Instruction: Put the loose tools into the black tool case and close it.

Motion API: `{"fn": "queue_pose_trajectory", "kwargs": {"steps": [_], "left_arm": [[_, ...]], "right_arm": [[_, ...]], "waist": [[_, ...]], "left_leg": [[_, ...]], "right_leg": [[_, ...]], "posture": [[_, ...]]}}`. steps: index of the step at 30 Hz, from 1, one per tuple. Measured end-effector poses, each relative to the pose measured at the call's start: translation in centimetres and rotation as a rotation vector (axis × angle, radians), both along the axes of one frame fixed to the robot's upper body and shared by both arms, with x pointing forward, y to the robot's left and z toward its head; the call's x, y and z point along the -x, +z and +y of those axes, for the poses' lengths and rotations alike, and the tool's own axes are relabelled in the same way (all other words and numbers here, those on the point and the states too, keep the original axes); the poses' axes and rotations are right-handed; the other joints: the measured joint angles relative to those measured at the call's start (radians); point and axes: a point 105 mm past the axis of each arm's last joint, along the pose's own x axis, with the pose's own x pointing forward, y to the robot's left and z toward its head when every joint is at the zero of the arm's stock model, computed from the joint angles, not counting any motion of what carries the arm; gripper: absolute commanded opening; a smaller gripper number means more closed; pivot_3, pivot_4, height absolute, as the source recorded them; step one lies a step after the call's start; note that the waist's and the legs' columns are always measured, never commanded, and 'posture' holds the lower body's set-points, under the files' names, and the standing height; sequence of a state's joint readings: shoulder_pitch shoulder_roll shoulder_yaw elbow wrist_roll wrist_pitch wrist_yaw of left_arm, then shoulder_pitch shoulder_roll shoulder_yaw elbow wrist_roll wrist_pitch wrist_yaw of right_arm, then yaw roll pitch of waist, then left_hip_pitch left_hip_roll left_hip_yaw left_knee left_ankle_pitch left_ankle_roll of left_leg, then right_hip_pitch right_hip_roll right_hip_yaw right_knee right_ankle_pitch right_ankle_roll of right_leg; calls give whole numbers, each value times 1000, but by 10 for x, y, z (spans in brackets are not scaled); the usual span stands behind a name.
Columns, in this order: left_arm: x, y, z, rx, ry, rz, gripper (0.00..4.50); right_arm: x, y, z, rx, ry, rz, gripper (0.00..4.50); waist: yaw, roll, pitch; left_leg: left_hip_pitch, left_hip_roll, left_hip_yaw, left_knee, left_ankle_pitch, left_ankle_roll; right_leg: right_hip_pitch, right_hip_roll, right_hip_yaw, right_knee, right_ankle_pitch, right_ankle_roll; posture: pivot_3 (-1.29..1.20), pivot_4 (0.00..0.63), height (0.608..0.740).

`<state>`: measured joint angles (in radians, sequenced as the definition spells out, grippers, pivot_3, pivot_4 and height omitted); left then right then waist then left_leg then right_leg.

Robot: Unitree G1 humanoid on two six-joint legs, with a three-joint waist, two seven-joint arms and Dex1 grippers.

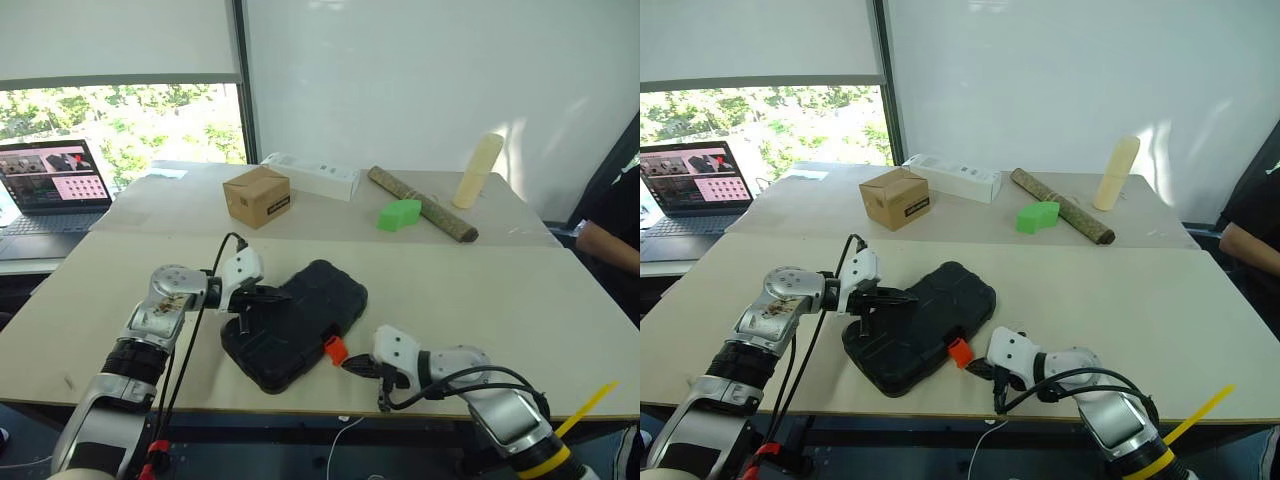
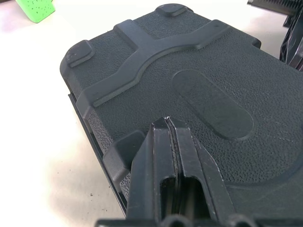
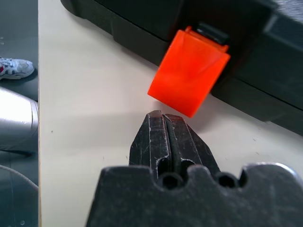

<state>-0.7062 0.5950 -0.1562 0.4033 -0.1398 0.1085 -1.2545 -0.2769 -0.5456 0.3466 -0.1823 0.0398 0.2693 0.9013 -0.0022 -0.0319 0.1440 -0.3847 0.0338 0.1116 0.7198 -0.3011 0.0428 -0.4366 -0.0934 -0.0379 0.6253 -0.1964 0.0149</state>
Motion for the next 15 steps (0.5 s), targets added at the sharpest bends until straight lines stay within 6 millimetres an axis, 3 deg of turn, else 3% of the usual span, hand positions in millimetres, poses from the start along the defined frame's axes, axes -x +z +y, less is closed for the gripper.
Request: {"fn": "queue_pose_trajectory", "kwargs": {"steps": [15], "left_arm": [[0,0,1,-2,5,2,0]], "right_arm": [[-10,1,20,-47,6,-21,98]], "waist": [[-7,0,0]], "left_leg": [[0,0,0,0,0,0]], "right_leg": [[0,0,0,1,0,0]], "posture": [[0,150,740]]}}
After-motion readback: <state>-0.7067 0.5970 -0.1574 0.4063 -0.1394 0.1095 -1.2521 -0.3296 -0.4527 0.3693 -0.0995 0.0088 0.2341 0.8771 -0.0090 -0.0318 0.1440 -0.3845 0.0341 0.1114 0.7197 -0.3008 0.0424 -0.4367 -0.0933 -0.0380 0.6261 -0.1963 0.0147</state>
